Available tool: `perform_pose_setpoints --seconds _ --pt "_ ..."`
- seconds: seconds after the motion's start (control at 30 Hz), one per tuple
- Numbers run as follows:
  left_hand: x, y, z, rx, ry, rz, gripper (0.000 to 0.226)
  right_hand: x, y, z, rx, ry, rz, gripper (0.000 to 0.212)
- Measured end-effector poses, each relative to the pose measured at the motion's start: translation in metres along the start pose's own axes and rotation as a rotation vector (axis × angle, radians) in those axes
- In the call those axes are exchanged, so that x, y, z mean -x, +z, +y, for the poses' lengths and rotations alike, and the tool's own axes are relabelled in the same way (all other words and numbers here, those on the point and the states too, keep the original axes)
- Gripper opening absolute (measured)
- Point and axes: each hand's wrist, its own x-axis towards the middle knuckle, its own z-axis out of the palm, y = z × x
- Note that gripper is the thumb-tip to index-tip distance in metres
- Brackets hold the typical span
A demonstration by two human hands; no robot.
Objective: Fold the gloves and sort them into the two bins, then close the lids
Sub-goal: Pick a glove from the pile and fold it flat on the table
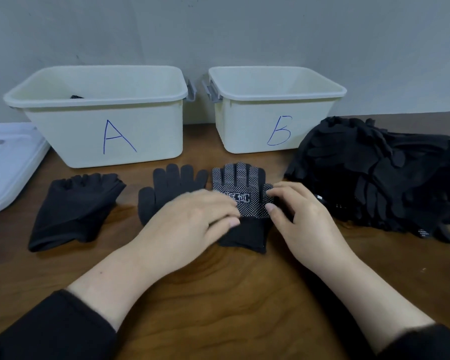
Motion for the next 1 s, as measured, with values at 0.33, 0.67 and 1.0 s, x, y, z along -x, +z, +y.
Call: perform_pose_setpoints --seconds 0.33,0.67,1.0 --pt "-0.023 0.007 -0.018 -0.253 -0.305 -0.135 0.058 -0.046 0.024 -0.003 0.211 0.032 -0.131 0.038" --pt "-0.026 0.009 -0.023 -0.183 -0.262 -0.116 0.055 -0.043 0.022 -0.01 0.12 0.057 -0.066 0.036" --pt "-0.022 0.007 -0.023 -0.113 -0.286 -0.038 0.043 -0.032 0.014 -0.006 0.067 0.052 -0.001 0.034"
